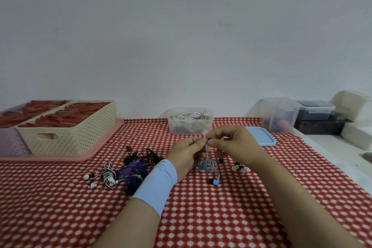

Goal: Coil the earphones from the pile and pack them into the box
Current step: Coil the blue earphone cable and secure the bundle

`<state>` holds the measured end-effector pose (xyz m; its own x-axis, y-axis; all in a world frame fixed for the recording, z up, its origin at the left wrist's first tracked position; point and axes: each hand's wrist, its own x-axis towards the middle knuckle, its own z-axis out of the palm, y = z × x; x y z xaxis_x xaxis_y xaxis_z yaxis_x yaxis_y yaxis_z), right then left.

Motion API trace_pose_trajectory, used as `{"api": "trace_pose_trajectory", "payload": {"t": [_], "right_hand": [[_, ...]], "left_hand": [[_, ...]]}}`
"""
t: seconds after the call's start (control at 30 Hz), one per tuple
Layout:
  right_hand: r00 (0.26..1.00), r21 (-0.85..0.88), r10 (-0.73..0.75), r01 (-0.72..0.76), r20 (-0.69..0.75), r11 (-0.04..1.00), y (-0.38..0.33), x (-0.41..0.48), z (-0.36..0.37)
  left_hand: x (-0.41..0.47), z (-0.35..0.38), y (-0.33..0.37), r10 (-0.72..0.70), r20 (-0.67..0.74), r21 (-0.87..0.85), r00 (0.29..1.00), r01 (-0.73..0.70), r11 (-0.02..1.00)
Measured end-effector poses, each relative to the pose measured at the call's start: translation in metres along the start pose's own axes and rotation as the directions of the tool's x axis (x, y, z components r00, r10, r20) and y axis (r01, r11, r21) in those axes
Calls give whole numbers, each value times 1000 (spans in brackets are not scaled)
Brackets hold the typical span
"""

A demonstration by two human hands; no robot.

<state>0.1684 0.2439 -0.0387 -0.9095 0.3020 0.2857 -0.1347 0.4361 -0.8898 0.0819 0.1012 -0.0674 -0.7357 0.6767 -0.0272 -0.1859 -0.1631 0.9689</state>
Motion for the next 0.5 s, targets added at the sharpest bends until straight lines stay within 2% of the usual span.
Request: {"api": "trace_pose_trajectory", "payload": {"t": [0.17, 0.4, 0.5], "right_hand": [[986, 233, 154, -165, 66, 958, 1, -1, -7], [955, 301, 228, -278, 192, 912, 5, 0, -11], [942, 280, 250, -307, 223, 909, 5, 0, -9]], "left_hand": [[1, -3, 2, -1, 15, -68, 1000, 2, 998], [-3, -4, 3, 20, 89, -4, 996, -20, 1000], [-3, -5, 3, 30, 103, 24, 994, -33, 999]]}}
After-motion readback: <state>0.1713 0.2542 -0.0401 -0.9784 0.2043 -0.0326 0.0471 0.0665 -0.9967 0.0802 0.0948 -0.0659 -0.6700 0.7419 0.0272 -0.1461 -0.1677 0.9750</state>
